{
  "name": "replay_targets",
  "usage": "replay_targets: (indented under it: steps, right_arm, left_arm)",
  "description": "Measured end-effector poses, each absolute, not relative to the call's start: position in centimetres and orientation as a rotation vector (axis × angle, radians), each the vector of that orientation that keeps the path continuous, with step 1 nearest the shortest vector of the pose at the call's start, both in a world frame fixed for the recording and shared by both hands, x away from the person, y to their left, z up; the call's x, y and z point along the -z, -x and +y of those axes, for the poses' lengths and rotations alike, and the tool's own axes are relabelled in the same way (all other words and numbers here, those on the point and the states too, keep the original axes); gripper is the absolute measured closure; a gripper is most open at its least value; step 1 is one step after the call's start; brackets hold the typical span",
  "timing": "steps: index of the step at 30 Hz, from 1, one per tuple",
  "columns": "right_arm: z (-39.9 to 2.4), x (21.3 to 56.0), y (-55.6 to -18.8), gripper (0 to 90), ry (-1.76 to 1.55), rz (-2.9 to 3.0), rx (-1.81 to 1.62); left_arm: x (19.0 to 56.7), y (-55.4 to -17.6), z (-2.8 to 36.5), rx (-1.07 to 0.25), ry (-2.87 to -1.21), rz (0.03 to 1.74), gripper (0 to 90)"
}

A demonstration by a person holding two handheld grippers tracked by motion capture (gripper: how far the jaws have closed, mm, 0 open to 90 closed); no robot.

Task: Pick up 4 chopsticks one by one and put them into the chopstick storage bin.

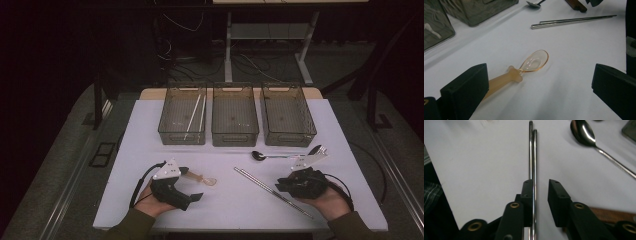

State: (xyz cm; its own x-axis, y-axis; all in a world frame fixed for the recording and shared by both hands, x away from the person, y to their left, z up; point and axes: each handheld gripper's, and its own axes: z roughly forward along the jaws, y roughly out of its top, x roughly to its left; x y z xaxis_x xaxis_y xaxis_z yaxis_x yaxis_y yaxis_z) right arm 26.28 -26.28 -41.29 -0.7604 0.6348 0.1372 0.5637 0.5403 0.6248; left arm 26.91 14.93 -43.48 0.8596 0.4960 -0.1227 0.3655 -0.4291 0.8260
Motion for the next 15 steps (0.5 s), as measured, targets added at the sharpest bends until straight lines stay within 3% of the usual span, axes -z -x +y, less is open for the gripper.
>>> replay_targets:
  steps: [15]
  right_arm:
    - [-25.7, 42.8, -26.2, 82.9, -0.998, 2.77, -0.863]
  left_arm:
    - [43.5, -26.9, 14.9, -0.171, -2.068, 0.618, 0.0]
